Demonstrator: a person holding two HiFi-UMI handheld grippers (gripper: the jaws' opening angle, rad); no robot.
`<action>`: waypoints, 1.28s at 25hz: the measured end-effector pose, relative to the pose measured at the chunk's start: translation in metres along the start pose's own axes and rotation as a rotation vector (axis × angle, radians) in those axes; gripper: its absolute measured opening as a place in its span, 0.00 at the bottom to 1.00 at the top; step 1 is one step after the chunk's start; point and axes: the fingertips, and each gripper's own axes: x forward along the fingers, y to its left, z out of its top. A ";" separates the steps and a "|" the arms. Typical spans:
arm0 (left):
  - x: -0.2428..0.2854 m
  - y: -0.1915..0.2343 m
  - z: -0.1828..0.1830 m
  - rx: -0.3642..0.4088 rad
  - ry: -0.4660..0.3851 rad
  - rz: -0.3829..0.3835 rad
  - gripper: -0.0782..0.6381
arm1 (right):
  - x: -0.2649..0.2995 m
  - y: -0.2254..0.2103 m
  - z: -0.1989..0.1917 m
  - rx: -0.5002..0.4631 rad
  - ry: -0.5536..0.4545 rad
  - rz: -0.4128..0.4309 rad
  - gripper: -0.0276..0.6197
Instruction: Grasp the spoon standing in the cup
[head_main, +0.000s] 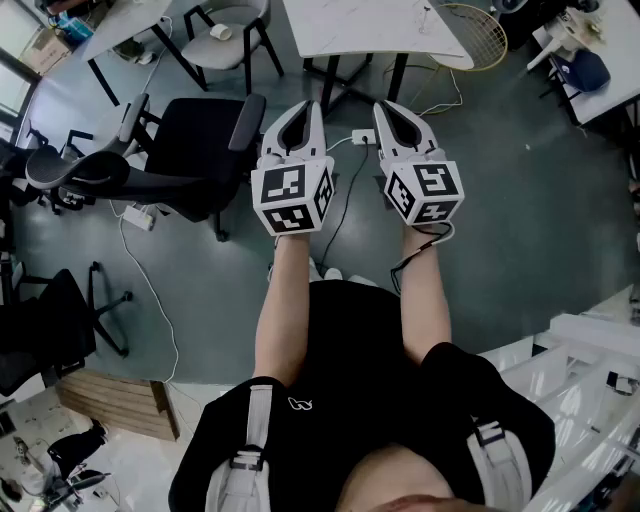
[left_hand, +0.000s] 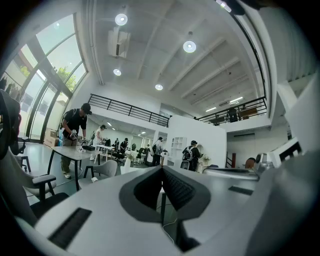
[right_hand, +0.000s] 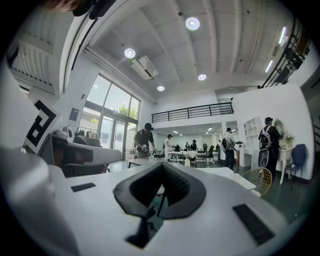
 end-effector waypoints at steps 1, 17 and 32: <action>0.002 0.002 0.000 -0.010 -0.003 -0.001 0.13 | 0.002 -0.001 0.000 -0.004 -0.001 0.004 0.05; 0.057 0.027 0.008 -0.045 -0.031 0.042 0.13 | 0.047 -0.058 -0.001 -0.003 0.031 -0.020 0.05; 0.174 0.073 -0.014 -0.034 0.028 0.020 0.13 | 0.141 -0.114 -0.056 0.046 0.158 0.046 0.05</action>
